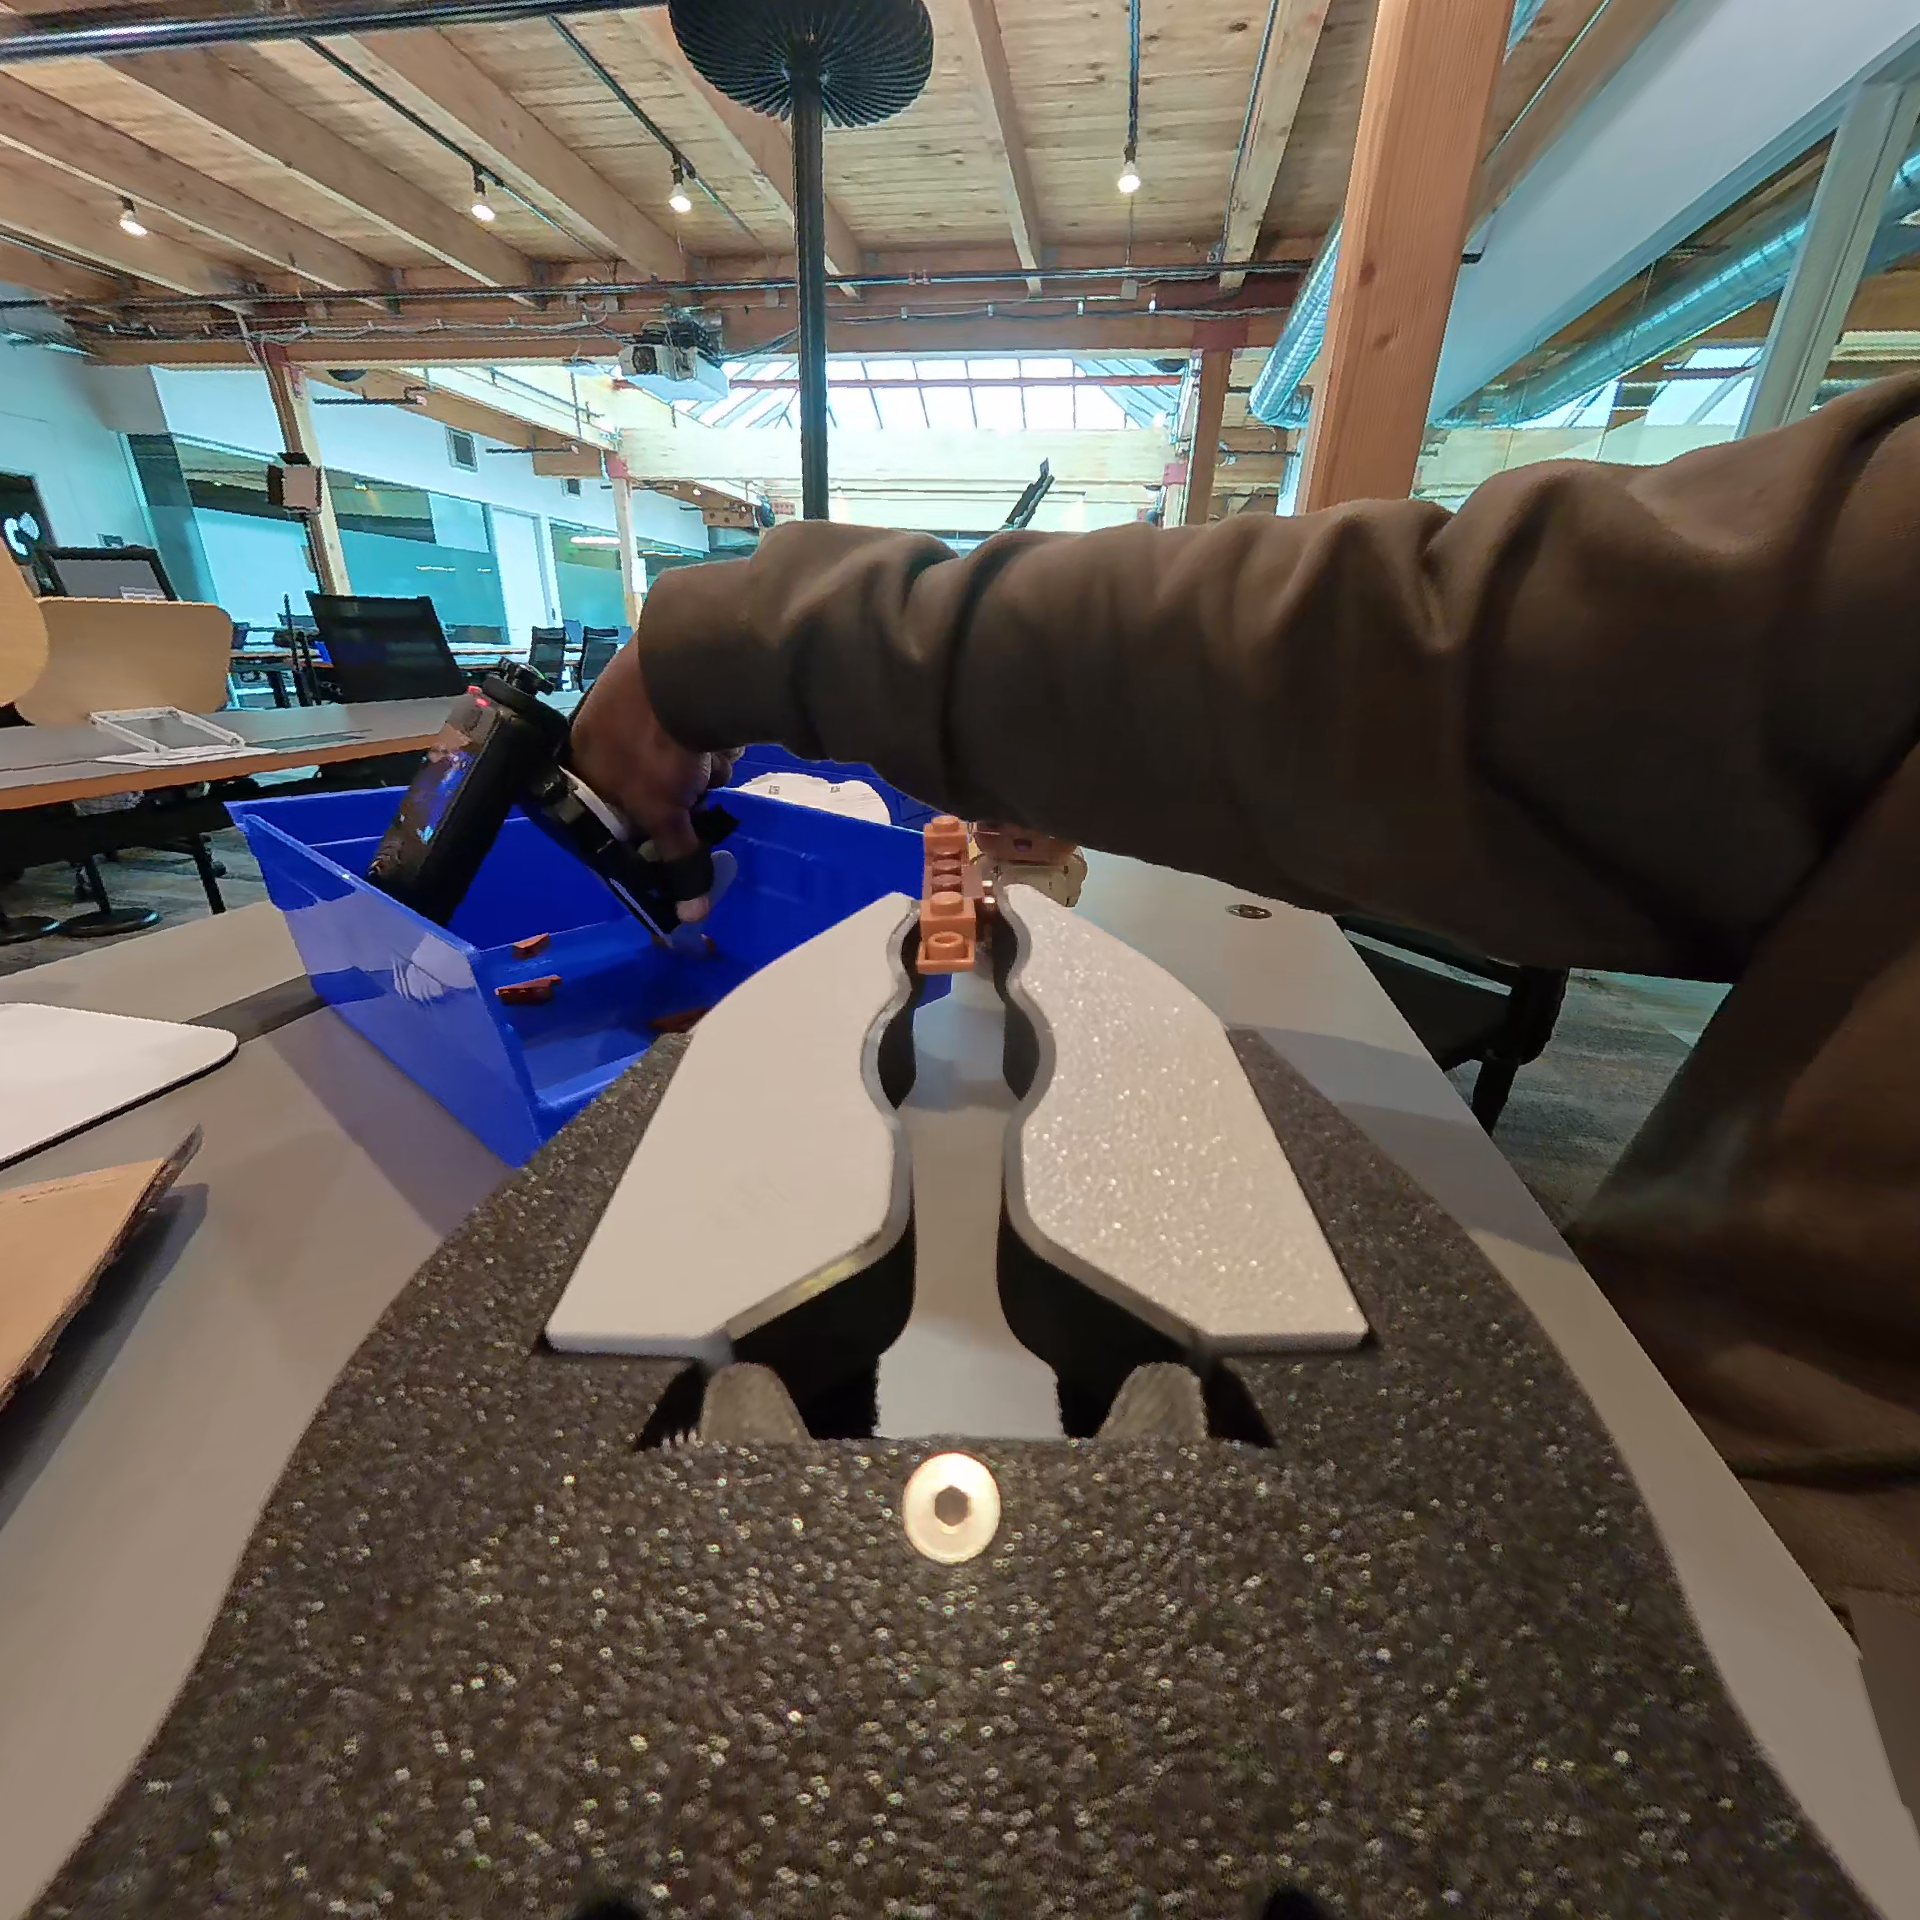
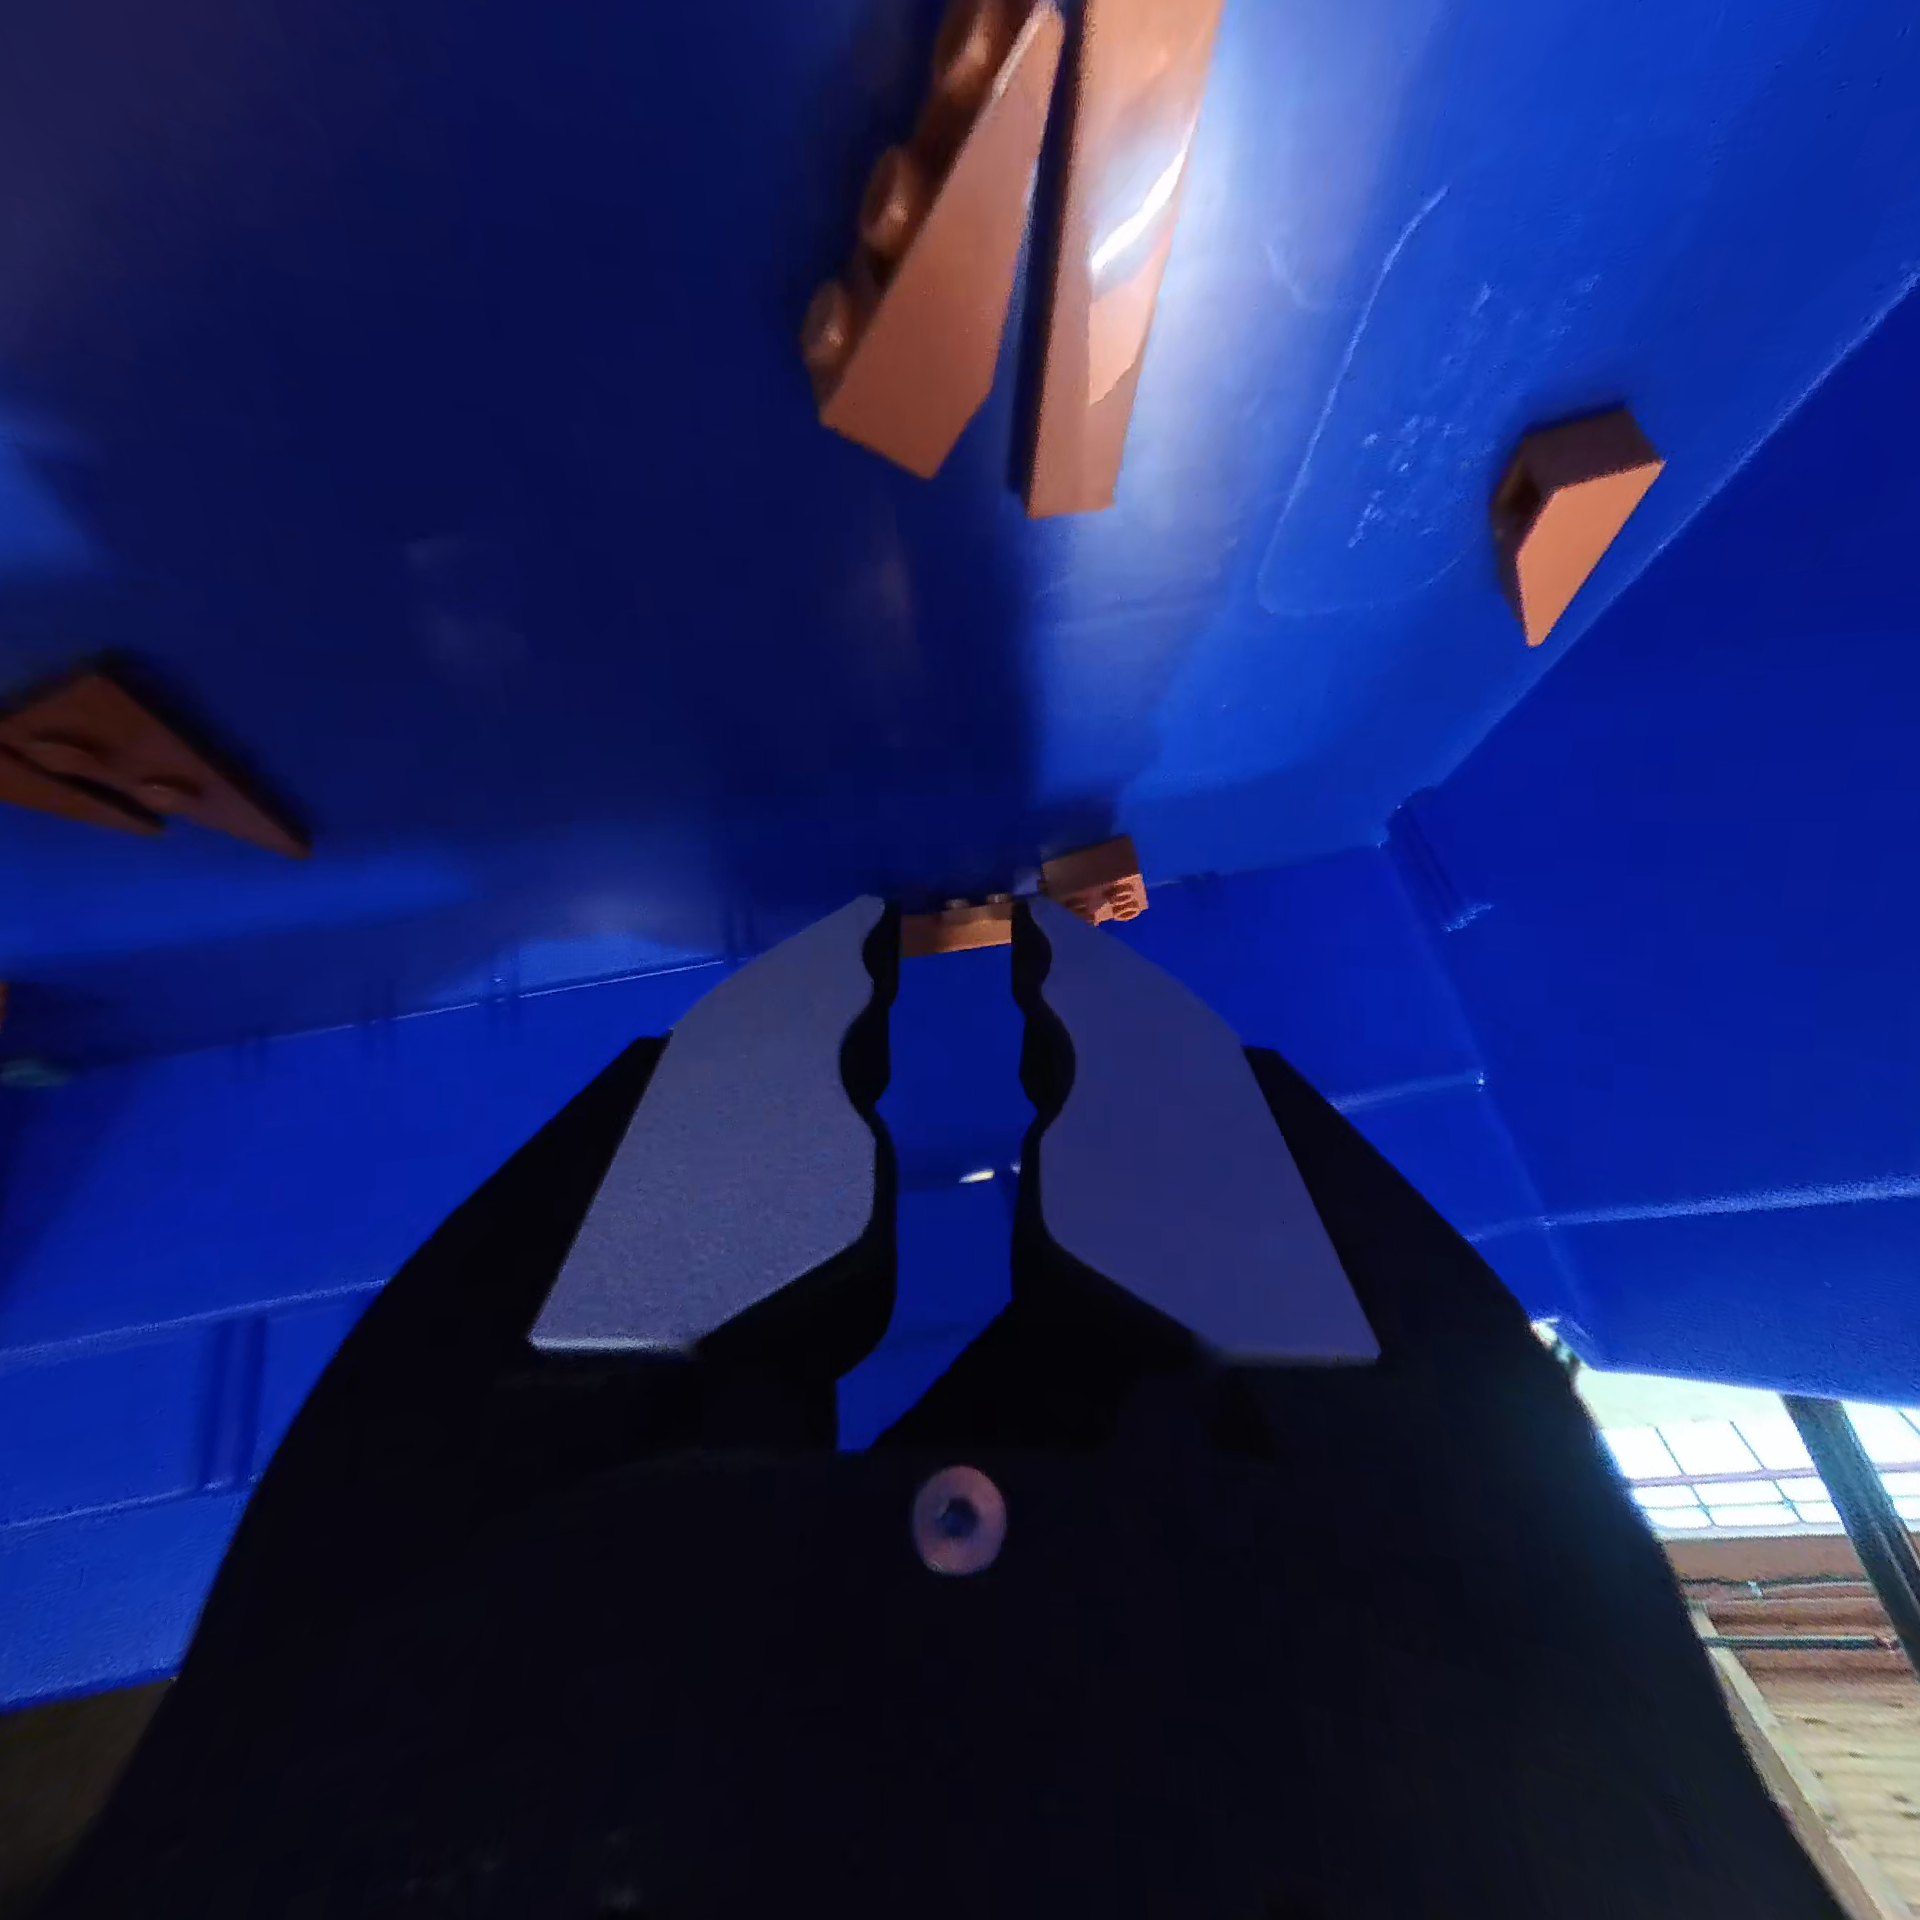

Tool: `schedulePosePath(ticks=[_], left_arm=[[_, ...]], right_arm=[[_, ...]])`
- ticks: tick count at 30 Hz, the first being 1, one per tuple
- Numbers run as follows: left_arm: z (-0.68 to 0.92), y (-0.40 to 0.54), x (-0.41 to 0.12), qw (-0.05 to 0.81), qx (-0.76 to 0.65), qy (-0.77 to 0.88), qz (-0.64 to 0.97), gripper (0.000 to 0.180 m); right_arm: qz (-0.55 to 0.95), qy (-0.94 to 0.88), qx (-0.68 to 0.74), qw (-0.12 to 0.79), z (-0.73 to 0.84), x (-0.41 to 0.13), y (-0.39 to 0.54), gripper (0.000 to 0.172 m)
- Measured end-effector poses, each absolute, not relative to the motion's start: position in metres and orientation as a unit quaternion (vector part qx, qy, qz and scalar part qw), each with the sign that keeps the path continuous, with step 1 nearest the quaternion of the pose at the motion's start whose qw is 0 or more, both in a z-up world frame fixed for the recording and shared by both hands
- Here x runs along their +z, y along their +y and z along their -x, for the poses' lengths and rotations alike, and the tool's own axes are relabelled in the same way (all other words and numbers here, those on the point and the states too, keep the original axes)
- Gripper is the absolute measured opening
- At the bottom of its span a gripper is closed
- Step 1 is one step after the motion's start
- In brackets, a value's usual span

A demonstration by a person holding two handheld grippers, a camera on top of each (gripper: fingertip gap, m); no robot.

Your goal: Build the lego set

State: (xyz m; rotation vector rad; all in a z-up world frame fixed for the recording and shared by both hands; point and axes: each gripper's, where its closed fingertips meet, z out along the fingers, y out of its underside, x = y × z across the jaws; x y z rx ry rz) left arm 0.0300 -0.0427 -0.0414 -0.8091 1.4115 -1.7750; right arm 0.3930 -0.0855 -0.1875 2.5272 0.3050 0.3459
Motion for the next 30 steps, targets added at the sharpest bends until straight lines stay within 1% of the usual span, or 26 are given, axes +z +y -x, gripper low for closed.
schedulePosePath(ticks=[30], left_arm=[[-0.0294, -0.0484, -0.0429, 0.356, -0.688, 0.554, 0.306, 0.011]], right_arm=[[-0.942, 0.107, 0.146, 0.284, -0.4021, -0.1862, -0.0895, 0.02]])
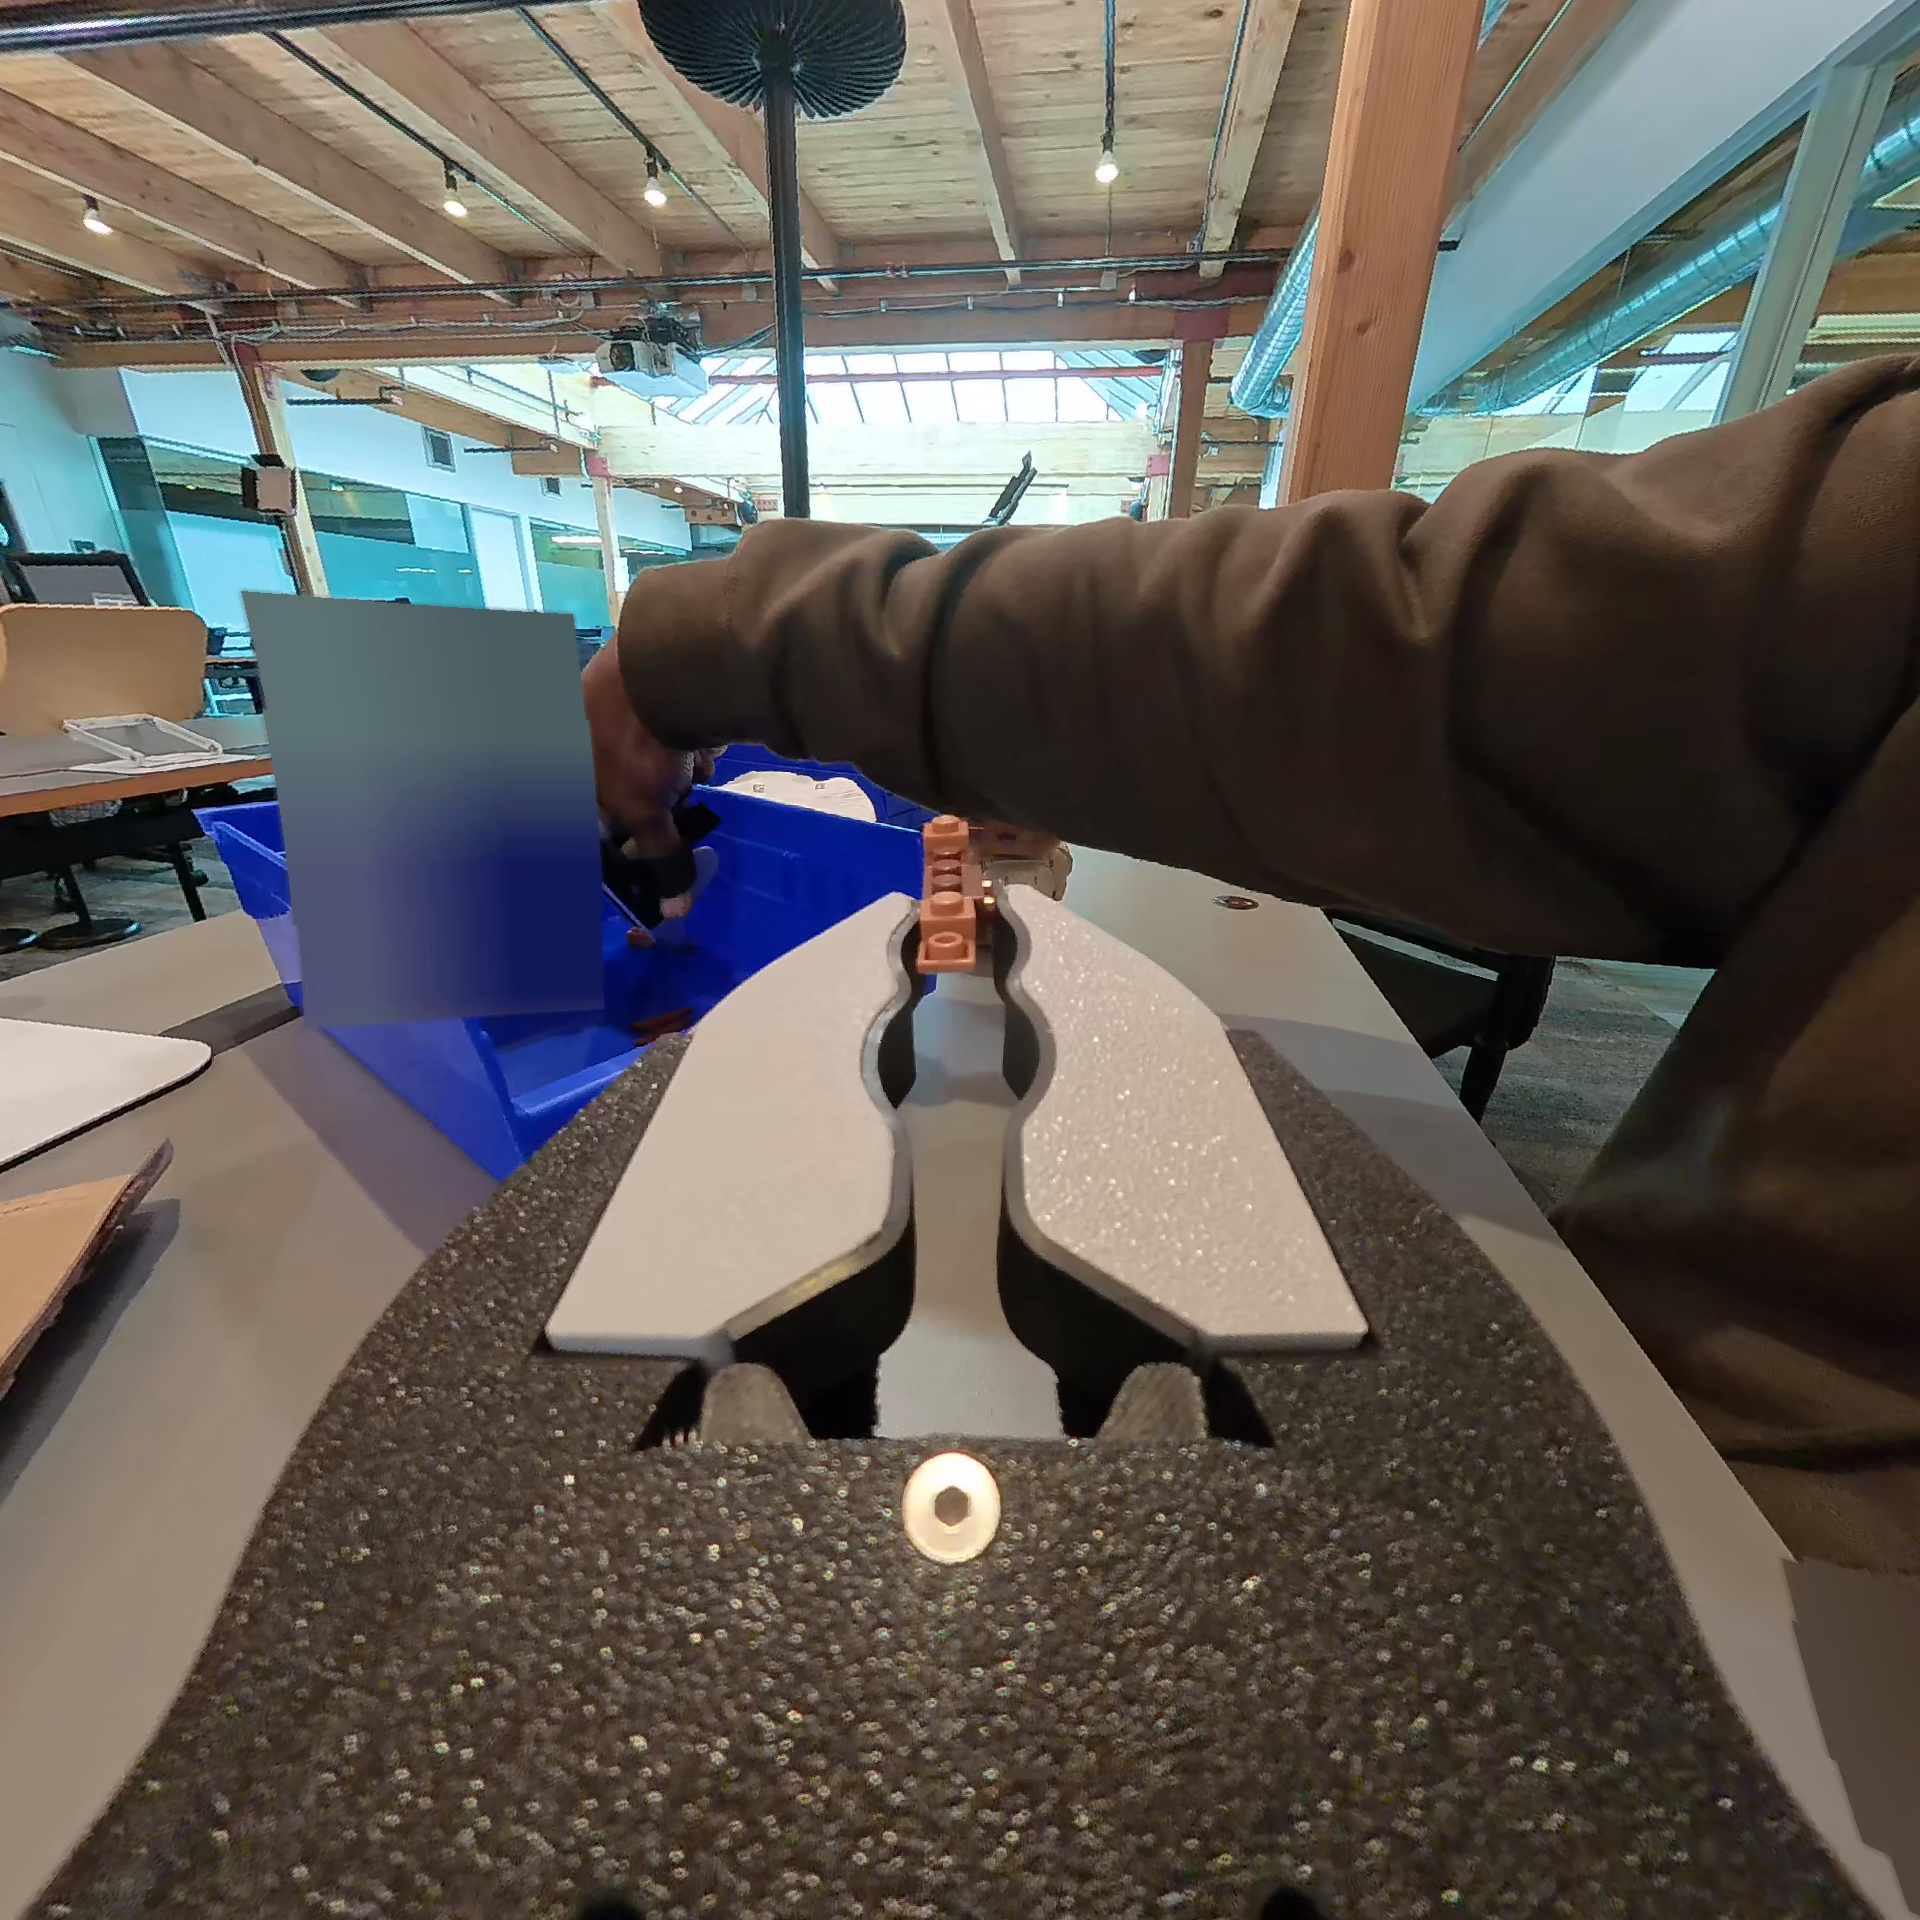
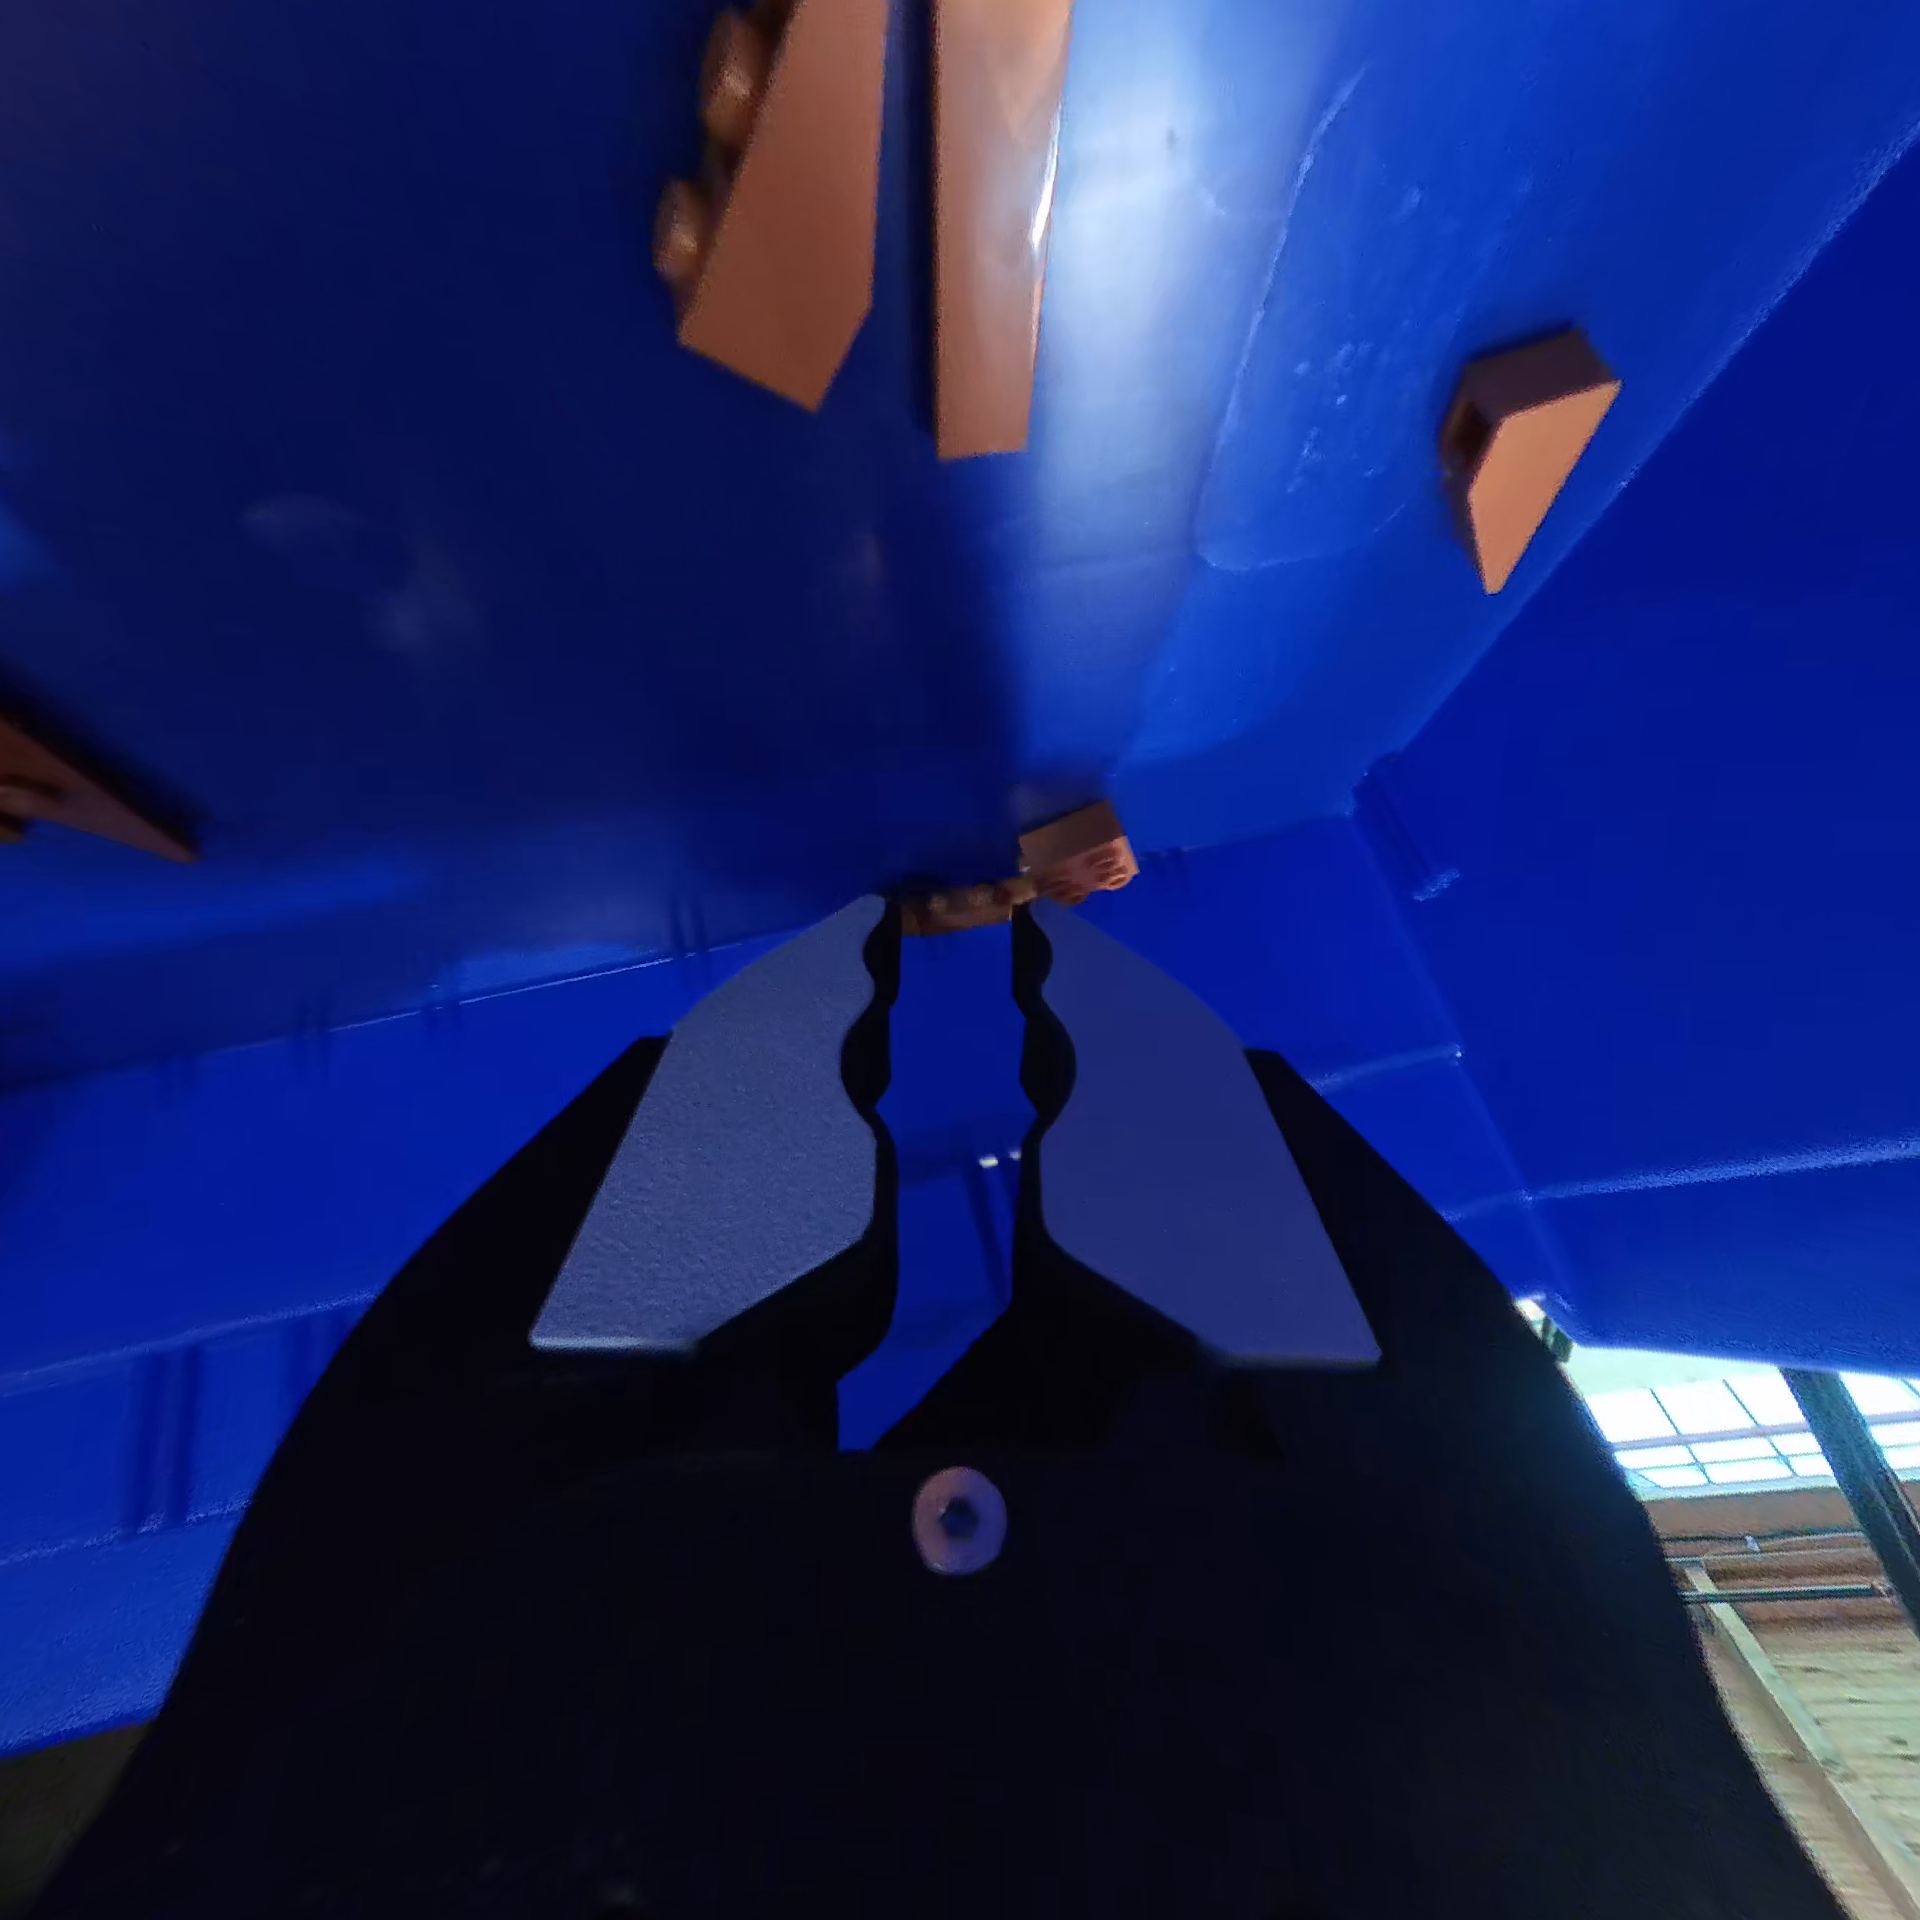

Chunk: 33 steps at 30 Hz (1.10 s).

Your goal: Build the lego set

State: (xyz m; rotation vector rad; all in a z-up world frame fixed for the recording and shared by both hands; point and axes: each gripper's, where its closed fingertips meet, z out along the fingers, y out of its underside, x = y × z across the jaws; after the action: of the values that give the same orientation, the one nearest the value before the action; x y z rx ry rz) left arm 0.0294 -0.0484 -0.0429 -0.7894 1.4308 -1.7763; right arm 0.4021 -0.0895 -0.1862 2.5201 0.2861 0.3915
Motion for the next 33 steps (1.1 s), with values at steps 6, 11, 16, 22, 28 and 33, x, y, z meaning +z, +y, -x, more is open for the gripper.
schedulePosePath(ticks=[6, 11, 16, 22, 28, 33], left_arm=[[-0.029, -0.049, -0.043, 0.356, -0.687, 0.555, 0.305, 0.012], [-0.029, -0.049, -0.042, 0.358, -0.687, 0.555, 0.303, 0.012], [-0.029, -0.049, -0.043, 0.359, -0.684, 0.557, 0.304, 0.012], [-0.03, -0.048, -0.044, 0.361, -0.682, 0.558, 0.305, 0.011], [-0.03, -0.05, -0.046, 0.362, -0.678, 0.563, 0.304, 0.011], [-0.03, -0.051, -0.047, 0.363, -0.675, 0.566, 0.303, 0.011]], right_arm=[[-0.942, 0.107, 0.142, 0.283, -0.403, -0.188, -0.089, 0.016], [-0.943, 0.116, 0.141, 0.279, -0.402, -0.187, -0.089, 0.013], [-0.951, 0.123, 0.134, 0.25, -0.398, -0.182, -0.085, 0.0], [-0.954, 0.137, 0.13, 0.234, -0.391, -0.174, -0.087, 0.0], [-0.958, 0.119, 0.161, 0.204, -0.402, -0.172, -0.082, 0.003], [-0.956, 0.109, 0.165, 0.217, -0.406, -0.18, -0.083, 0.025]])
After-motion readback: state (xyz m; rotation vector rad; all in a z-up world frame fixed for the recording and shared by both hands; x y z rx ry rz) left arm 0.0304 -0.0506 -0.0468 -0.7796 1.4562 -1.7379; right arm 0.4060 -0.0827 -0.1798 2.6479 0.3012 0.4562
